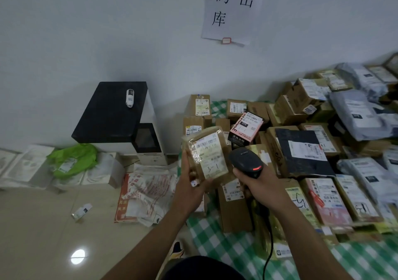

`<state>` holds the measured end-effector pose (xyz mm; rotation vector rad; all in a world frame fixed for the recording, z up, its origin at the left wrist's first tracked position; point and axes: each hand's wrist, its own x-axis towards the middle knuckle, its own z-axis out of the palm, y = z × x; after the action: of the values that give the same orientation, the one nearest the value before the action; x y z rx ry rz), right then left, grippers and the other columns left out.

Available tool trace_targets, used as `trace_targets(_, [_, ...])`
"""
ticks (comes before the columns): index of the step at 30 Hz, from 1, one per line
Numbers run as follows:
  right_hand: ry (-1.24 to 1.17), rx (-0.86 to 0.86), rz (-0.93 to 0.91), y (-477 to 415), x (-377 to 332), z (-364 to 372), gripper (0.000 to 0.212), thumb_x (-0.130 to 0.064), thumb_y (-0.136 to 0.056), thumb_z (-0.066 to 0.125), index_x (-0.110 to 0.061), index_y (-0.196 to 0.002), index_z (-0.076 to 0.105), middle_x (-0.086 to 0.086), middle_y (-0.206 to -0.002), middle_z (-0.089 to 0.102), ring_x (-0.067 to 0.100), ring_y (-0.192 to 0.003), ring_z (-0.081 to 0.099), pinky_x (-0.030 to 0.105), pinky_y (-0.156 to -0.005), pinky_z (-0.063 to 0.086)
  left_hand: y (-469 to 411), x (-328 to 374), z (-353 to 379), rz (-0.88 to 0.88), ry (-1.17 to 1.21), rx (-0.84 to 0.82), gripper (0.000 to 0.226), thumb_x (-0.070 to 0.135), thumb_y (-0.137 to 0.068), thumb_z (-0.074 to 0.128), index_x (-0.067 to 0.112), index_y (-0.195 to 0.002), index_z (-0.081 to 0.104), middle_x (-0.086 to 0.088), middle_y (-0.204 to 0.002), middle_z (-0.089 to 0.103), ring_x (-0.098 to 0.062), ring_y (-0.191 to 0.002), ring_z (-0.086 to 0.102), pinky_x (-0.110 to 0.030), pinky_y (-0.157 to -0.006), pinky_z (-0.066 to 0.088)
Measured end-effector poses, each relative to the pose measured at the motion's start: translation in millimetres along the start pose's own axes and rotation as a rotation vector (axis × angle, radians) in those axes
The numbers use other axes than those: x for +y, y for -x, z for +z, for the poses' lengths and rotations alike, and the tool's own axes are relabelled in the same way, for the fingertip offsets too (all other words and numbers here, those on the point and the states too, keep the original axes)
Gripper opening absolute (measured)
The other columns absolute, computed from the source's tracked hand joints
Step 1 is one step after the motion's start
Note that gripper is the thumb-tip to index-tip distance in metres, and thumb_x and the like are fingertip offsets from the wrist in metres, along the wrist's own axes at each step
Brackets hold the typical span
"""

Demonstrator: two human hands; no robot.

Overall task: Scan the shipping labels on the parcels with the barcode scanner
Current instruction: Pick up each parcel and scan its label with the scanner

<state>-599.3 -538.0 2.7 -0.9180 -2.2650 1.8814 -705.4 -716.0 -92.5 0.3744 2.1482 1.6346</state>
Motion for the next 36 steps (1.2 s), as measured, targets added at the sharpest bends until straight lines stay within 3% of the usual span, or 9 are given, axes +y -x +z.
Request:
trace_targets(2, [0.028,-0.035,-0.002,-0.8,-3.6,1.8,0.023,-0.025,-0.096,0.074,-0.029,-0.117,0.066,-0.004,-0.088,0.074,0.004,-0.058,0.068,0.016,-0.053,0.051,-10.2,3.7,-5.1,0.06,-0.042,0.019,0.113,0.034,-0.09,0.08,0.051,-0.16,-0.008,0.03,-0.131,0.054,0.015,-0.112,0.059,-0.012,-0.088,0.051])
trace_targets(4, [0.055,-0.066,-0.006,-1.9,-6.9,5.1,0.025,-0.028,-0.095,0.076,-0.034,-0.117,0.067,-0.008,-0.091,0.076,0.01,-0.071,0.074,0.029,-0.066,0.062,-19.8,6.7,-8.5,0.083,-0.065,0.041,0.113,0.028,-0.091,0.079,0.046,-0.161,-0.008,0.035,-0.122,0.055,0.021,-0.105,0.059,-0.016,-0.088,0.053])
trace_targets(6, [0.104,-0.083,-0.01,-4.1,-8.7,7.3,0.023,-0.032,-0.094,0.076,-0.038,-0.115,0.066,-0.01,-0.09,0.077,0.016,-0.074,0.076,0.036,-0.074,0.063,-28.9,7.2,-10.5,0.088,-0.077,0.07,0.112,0.024,-0.092,0.078,0.042,-0.163,-0.007,0.037,-0.117,0.053,0.025,-0.1,0.057,-0.015,-0.085,0.053])
trace_targets(11, [0.134,-0.157,0.014,-4.3,-14.1,8.8,0.019,-0.033,-0.096,0.074,-0.04,-0.111,0.067,-0.005,-0.083,0.078,0.013,-0.068,0.075,0.018,-0.058,0.054,-43.5,4.9,-12.6,0.084,-0.063,0.1,0.11,0.014,-0.093,0.076,0.036,-0.164,-0.004,0.018,-0.132,0.061,0.015,-0.109,0.062,-0.009,-0.083,0.053])
trace_targets(16, [0.125,-0.173,0.032,-3.8,-16.1,14.1,0.016,-0.031,-0.096,0.073,-0.041,-0.107,0.066,-0.003,-0.078,0.076,0.01,-0.065,0.072,0.019,-0.059,0.055,-46.7,0.1,-8.2,0.087,-0.061,0.103,0.109,0.012,-0.093,0.075,0.031,-0.165,-0.004,0.037,-0.12,0.054,0.024,-0.103,0.058,-0.002,-0.079,0.047])
trace_targets(20, [0.131,-0.192,0.045,-4.6,-16.5,14.9,0.019,-0.034,-0.096,0.073,-0.043,-0.11,0.063,-0.006,-0.075,0.074,0.009,-0.067,0.072,0.02,-0.06,0.054,-47.4,-1.3,-8.6,0.095,-0.075,0.113,0.107,0.012,-0.092,0.074,0.035,-0.165,-0.002,0.028,-0.128,0.057,0.02,-0.107,0.059,-0.003,-0.08,0.047])
trace_targets(25, [0.144,-0.188,0.048,-6.8,-13.4,14.5,0.023,-0.035,-0.095,0.074,-0.039,-0.117,0.066,-0.003,-0.078,0.076,0.012,-0.07,0.075,0.021,-0.063,0.056,-40.9,4.5,-11.1,0.096,-0.072,0.129,0.105,0.006,-0.093,0.072,0.03,-0.163,-0.003,0.016,-0.133,0.054,0.03,-0.099,0.054,0.003,-0.077,0.044])
trace_targets(30, [0.169,-0.199,0.047,-8.7,-12.5,15.1,0.026,-0.036,-0.096,0.073,-0.042,-0.119,0.064,-0.005,-0.079,0.076,0.014,-0.074,0.076,0.022,-0.065,0.057,-38.9,3.5,-13.9,0.11,-0.095,0.133,0.102,0.004,-0.093,0.072,0.026,-0.163,0.001,0.032,-0.121,0.053,0.029,-0.099,0.055,0.003,-0.077,0.043])
trace_targets(36, [0.178,-0.206,0.059,-10.2,-11.1,14.8,0.025,-0.036,-0.096,0.073,-0.038,-0.119,0.066,-0.004,-0.078,0.076,0.013,-0.073,0.075,0.025,-0.067,0.058,-40.1,-0.3,-15.6,0.1,-0.088,0.123,0.105,0.009,-0.093,0.073,0.034,-0.165,0.001,0.037,-0.12,0.055,0.024,-0.104,0.057,-0.004,-0.079,0.046])
